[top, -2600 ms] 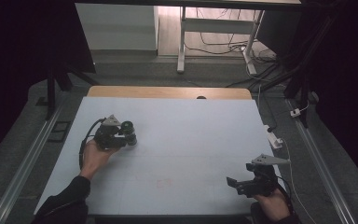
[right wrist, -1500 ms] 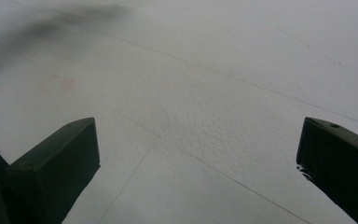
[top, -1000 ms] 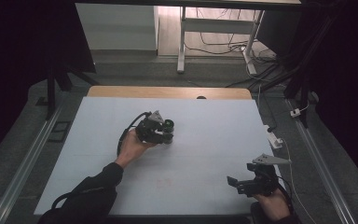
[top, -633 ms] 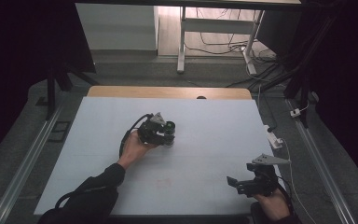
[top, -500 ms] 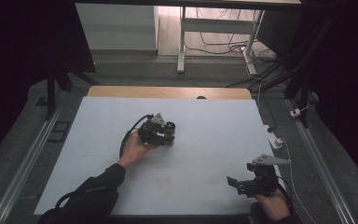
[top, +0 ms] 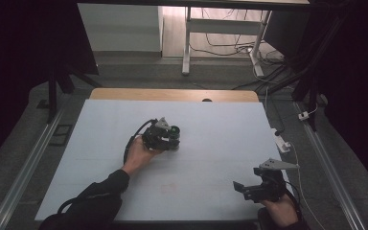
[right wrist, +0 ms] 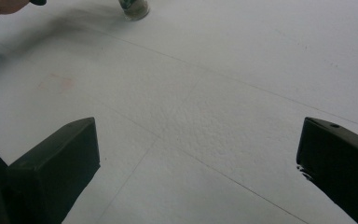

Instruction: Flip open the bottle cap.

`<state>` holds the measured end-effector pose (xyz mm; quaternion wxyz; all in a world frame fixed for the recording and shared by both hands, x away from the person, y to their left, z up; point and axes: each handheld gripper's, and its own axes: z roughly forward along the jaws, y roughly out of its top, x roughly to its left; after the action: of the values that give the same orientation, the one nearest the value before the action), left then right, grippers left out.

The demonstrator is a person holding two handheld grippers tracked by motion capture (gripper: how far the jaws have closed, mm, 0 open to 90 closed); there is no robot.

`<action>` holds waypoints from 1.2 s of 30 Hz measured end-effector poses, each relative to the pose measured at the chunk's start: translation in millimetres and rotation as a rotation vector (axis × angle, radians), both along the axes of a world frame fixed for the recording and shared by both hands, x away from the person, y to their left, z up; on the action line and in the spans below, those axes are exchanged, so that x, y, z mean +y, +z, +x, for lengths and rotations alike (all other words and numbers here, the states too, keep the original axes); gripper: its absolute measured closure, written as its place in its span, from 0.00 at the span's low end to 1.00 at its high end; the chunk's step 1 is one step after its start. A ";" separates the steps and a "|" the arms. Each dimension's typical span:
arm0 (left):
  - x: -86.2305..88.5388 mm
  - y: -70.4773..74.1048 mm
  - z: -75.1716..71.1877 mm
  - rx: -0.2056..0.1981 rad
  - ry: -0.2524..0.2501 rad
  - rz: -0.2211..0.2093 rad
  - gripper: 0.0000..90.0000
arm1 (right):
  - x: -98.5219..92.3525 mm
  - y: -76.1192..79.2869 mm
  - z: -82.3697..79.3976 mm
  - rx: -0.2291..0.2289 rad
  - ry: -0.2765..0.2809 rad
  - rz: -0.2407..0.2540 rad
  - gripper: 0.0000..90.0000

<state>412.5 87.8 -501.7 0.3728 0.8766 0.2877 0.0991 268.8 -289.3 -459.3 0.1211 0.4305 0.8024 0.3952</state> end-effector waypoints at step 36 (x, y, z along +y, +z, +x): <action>-0.3 -1.3 -2.8 -0.007 0.021 -0.004 0.60 | 29.4 16.2 3.9 -0.099 0.137 0.038 0.00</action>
<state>409.7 87.5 -503.0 0.3743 0.8725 0.2959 0.1055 272.7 -259.9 -443.2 0.1254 0.3568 0.8153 0.4384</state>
